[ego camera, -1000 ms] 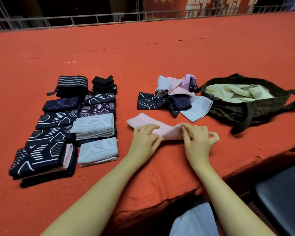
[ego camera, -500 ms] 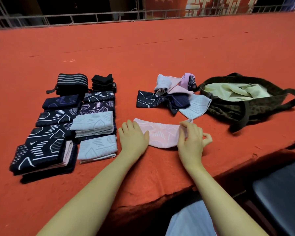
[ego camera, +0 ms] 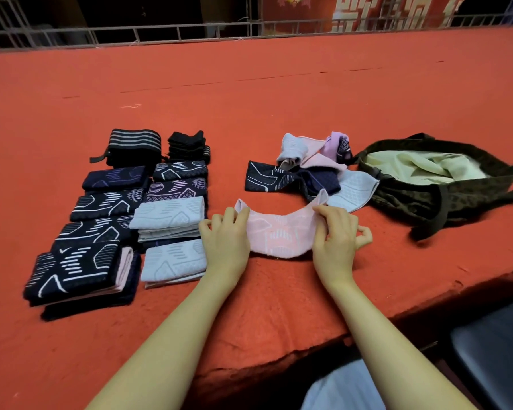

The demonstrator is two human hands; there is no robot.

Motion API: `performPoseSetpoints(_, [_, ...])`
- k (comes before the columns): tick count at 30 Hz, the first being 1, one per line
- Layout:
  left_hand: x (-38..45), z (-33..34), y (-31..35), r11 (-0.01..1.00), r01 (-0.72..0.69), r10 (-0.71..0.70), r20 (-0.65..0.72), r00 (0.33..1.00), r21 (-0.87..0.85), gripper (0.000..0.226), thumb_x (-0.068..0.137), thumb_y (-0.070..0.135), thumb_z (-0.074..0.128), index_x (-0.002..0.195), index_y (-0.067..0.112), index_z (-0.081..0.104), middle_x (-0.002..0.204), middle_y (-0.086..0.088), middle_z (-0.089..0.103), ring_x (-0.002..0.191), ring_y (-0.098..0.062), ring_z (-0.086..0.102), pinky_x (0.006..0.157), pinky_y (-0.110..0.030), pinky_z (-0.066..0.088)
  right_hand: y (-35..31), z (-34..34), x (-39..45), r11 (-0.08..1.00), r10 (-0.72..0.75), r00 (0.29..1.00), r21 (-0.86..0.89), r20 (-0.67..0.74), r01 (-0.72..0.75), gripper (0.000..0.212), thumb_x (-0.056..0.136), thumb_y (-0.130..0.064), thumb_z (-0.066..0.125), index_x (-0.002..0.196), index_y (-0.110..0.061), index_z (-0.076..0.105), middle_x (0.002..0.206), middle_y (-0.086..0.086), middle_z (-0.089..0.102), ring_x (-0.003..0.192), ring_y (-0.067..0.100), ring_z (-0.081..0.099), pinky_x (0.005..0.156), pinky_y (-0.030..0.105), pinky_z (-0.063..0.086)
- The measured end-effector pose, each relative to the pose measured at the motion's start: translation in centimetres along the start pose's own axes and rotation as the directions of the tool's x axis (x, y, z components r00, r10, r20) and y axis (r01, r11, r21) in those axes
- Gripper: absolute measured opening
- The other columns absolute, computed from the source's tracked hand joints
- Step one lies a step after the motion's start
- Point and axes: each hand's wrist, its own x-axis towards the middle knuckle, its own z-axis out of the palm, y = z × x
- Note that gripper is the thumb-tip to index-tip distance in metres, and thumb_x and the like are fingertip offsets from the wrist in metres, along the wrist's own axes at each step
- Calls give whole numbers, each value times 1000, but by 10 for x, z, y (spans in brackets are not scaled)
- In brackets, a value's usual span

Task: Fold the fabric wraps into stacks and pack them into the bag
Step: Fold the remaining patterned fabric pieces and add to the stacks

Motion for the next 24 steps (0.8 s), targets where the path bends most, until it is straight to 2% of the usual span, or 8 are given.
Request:
performPoseSetpoints(2, [0, -7, -1, 998, 5, -4, -25, 1000, 62, 36, 67, 7, 55, 98, 13, 71, 75, -5, 58, 61, -27, 52, 65, -34, 25, -2, 5, 4, 1000, 22, 1000, -8, 18, -21, 25, 89, -19, 44, 97, -22, 67, 92, -11, 63, 89, 10, 47, 77, 28, 13])
performPoseSetpoints(5, [-5, -9, 0, 984, 3, -25, 122, 992, 176, 35, 58, 4, 61, 91, 11, 69, 80, -8, 59, 68, -29, 53, 66, -36, 24, 2, 11, 6, 988, 89, 980, -143, 179, -63, 28, 89, -15, 49, 112, -18, 64, 100, -1, 62, 96, 23, 50, 80, 32, 16])
performPoseSetpoints(7, [-11, -5, 3, 984, -42, 1, 230, 973, 172, 26, 61, 10, 54, 82, 11, 69, 83, -9, 60, 74, -30, 55, 70, -37, 26, 11, 12, 4, 937, 215, 912, -337, 350, -92, 38, 91, -21, 54, 128, -14, 53, 116, 7, 55, 108, 30, 44, 88, 37, 16])
performPoseSetpoints(9, [-14, -1, 9, 992, -96, 65, 321, 945, 81, 32, 69, 18, 40, 80, 12, 69, 90, -8, 64, 81, -30, 59, 74, -38, 28, 17, 8, -1, 873, 332, 862, -471, 384, -126, 49, 89, -33, 57, 129, -7, 47, 125, 14, 47, 114, 34, 39, 93, 41, 17])
performPoseSetpoints(11, [-13, -1, 19, 992, -103, 124, 389, 913, -75, 48, 79, 30, 28, 96, 12, 69, 110, -9, 65, 102, -30, 59, 83, -39, 28, 18, 5, -5, 832, 393, 850, -529, 351, -166, 54, 87, -41, 59, 121, -1, 49, 129, 18, 44, 117, 36, 37, 94, 43, 17])
performPoseSetpoints(13, [-11, 0, 31, 985, -80, 149, 511, 847, -155, 58, 90, 41, 20, 130, 15, 53, 143, -8, 45, 133, -29, 37, 102, -40, 23, 18, 5, -8, 804, 420, 841, -568, 340, -172, 55, 88, -46, 56, 117, 1, 53, 137, 19, 39, 123, 35, 33, 96, 43, 15])
performPoseSetpoints(17, [-4, 7, 44, 983, -58, 163, 680, 715, -174, 55, 100, 40, 24, 153, 28, 13, 161, 1, 5, 147, -26, 0, 116, -45, -1, 21, 5, -8, 823, 411, 844, -538, 344, -182, 50, 89, -41, 56, 119, -1, 52, 143, 17, 36, 130, 34, 29, 100, 44, 15])
performPoseSetpoints(24, [8, 18, 44, 978, -140, 208, 730, 651, -154, 55, 98, 50, 23, 148, 47, 2, 160, 7, -4, 146, -31, -6, 115, -54, -7, 20, 6, -10, 990, 64, 977, -133, 201, -37, 15, 79, -22, 49, 88, -16, 59, 108, 1, 62, 107, 18, 49, 85, 28, 16])
